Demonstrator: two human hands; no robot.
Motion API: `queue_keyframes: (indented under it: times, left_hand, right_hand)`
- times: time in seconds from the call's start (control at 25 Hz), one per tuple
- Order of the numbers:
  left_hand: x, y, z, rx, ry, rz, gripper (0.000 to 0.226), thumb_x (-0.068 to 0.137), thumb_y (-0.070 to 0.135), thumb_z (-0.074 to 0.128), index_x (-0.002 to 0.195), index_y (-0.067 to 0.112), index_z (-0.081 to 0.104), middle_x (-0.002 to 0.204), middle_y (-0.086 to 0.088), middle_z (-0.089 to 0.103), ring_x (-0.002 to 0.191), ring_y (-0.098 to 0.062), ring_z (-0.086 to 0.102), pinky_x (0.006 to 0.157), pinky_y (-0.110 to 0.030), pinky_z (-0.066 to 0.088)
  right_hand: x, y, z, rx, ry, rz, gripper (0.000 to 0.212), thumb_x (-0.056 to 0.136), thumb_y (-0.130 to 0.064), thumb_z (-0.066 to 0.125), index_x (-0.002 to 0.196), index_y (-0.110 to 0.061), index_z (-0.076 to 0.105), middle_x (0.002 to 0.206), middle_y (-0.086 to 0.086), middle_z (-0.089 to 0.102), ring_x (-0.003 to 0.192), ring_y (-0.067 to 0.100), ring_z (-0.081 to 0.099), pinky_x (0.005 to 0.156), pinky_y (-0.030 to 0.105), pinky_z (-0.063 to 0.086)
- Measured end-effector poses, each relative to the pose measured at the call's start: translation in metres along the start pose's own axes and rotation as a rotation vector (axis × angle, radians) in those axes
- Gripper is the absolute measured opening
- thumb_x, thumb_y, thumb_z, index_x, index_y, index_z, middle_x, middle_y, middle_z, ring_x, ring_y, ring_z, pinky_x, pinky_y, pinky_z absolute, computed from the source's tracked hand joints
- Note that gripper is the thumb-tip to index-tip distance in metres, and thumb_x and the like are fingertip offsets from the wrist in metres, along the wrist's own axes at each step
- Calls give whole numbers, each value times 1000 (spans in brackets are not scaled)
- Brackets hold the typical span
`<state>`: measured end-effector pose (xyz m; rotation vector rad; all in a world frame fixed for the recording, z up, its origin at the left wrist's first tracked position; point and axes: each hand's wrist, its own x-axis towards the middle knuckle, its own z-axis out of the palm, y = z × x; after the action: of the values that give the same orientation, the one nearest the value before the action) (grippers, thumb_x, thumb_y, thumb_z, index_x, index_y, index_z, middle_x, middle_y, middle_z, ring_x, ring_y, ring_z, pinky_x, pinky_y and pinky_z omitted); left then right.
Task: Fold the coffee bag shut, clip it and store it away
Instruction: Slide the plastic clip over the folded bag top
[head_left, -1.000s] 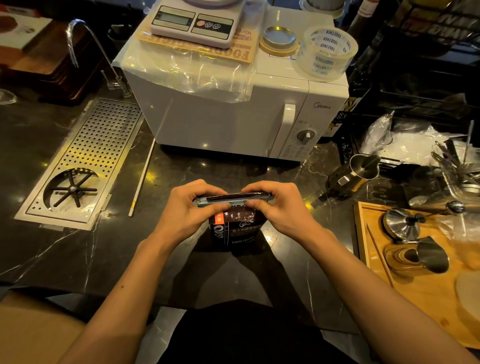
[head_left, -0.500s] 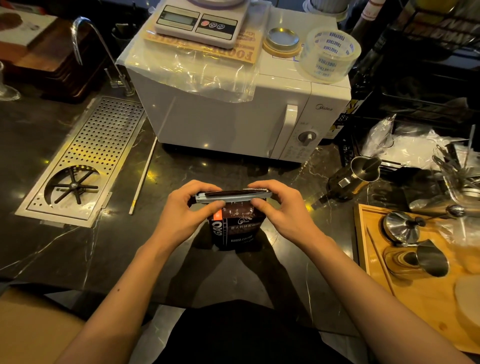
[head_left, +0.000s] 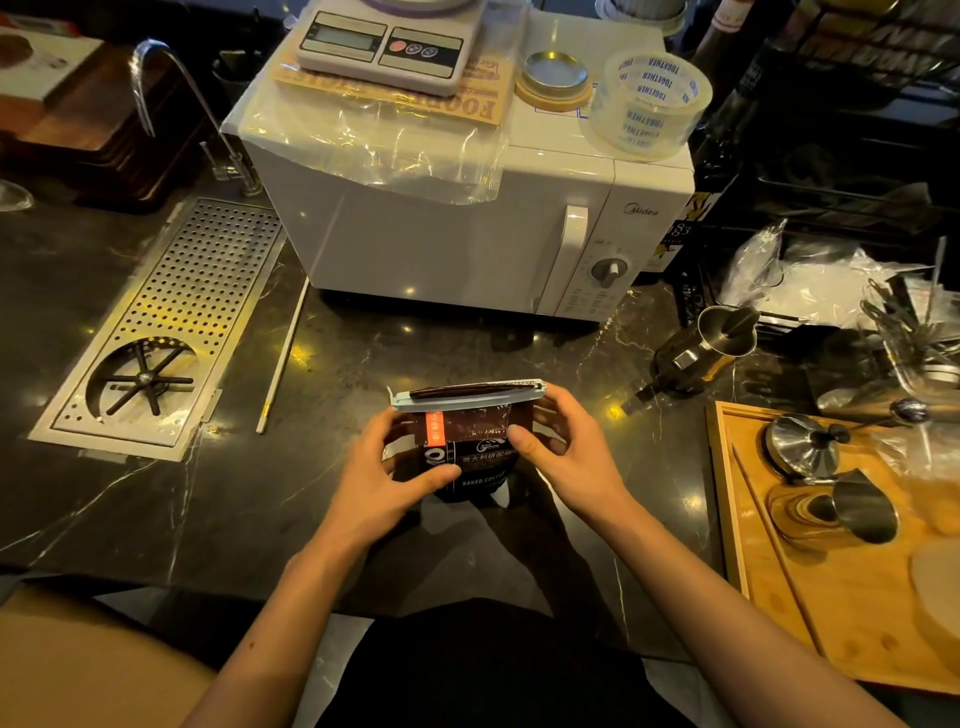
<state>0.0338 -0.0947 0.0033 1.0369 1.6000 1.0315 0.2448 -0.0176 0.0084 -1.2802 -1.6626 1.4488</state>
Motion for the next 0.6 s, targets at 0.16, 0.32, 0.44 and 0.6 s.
queue_keyframes:
  times: [0.16,0.32,0.44,0.6]
  left_hand:
    - [-3,-7,5,64,68,3,67,72,18,83,125,33,45,118,23,51,104,25,48,77,1,43]
    - [-4,-9,8,70,111,1,69,75,20,81,128,36,42,119,27,48,111,12,47,82,-7,41]
    - [-4,-14,10,44,133,-5,71,75,20,80,136,29,43,127,15,51,119,-1,48,86,-15,44]
    - [-5,-13,13,43,143,3,67,77,18,79,130,35,42,129,14,48,124,-6,45,83,-14,43]
  right_hand:
    - [-8,12,6,32,13,20,61,82,-21,77,134,-33,48,130,-12,59,123,4,55,100,36,51]
    - [-15,18,15,24,83,16,64,83,-18,76,121,-59,46,125,-20,60,122,-1,54,101,38,51]
    - [-20,20,20,33,110,19,63,84,-15,74,123,-55,45,126,-20,60,121,-4,54,101,36,51]
    - [-22,21,27,33,144,22,63,86,-16,73,129,-51,43,132,-15,58,125,2,53,103,40,49]
